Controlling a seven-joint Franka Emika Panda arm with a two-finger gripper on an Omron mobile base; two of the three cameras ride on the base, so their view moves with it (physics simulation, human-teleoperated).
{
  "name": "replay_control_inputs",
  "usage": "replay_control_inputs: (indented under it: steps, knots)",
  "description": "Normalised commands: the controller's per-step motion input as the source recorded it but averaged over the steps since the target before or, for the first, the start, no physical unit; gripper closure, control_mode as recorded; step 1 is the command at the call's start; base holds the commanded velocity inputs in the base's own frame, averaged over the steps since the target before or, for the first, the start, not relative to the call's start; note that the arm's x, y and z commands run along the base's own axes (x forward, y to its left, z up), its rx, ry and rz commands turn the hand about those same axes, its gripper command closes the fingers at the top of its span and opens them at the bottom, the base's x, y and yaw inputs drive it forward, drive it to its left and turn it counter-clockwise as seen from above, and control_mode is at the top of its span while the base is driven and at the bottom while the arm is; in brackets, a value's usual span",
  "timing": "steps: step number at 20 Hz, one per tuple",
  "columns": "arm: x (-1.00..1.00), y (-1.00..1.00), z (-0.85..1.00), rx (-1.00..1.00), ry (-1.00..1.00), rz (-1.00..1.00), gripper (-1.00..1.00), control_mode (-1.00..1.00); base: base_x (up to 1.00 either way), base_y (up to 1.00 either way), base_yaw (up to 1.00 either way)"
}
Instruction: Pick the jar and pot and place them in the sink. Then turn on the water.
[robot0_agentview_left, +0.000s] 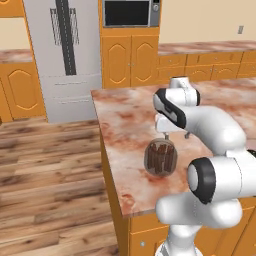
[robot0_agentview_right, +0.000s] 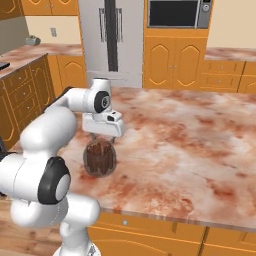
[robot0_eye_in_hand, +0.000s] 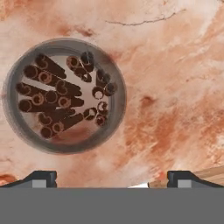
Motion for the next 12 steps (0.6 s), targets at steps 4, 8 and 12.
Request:
replay_control_inputs:
  steps: [4, 8, 12]
  knots:
    - [0.56, 0.01, -0.19, 0.00, 0.00, 0.00, -1.00, -1.00, 0.00, 0.00, 0.00]
    - [0.48, 0.00, -0.20, 0.01, 0.00, 0.00, -1.00, -1.00, 0.00, 0.00, 0.00]
    - [0.36, 0.00, -0.31, 0.00, 0.00, 0.00, -1.00, -1.00, 0.00, 0.00, 0.00]
